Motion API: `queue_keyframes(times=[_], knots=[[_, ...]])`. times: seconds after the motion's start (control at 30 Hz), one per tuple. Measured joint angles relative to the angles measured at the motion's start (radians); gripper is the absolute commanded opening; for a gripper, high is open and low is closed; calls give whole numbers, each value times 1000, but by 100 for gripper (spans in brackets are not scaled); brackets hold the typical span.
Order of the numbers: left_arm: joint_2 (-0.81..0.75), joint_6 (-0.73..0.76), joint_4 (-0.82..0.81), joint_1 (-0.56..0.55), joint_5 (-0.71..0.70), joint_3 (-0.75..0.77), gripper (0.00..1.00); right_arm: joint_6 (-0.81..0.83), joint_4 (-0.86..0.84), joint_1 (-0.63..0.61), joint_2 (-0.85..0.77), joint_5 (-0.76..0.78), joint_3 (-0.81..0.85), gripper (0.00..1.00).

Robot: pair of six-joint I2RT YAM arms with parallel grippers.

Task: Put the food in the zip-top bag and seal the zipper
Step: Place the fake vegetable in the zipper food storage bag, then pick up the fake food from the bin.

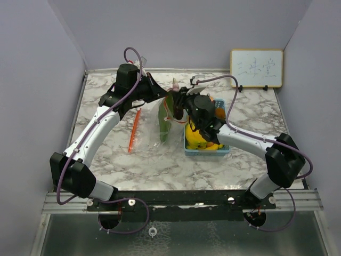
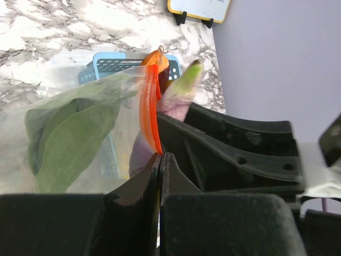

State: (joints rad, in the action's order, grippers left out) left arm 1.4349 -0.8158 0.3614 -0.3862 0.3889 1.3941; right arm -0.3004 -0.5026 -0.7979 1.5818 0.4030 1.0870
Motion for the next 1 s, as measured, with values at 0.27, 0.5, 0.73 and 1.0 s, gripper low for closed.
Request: queue_keyframes(times=[0.27, 0.5, 0.73, 1.0], knots=[[0, 0, -1, 0, 11, 0, 0, 14, 140, -2, -79, 13, -86, 75], [0, 0, -1, 0, 12, 0, 0, 8, 278, 5, -233, 74, -61, 78], [0, 0, -2, 0, 12, 0, 0, -18, 525, 280, -218, 16, 61, 73], [0, 0, -2, 0, 19, 0, 0, 3, 695, 428, -57, -185, 65, 73]])
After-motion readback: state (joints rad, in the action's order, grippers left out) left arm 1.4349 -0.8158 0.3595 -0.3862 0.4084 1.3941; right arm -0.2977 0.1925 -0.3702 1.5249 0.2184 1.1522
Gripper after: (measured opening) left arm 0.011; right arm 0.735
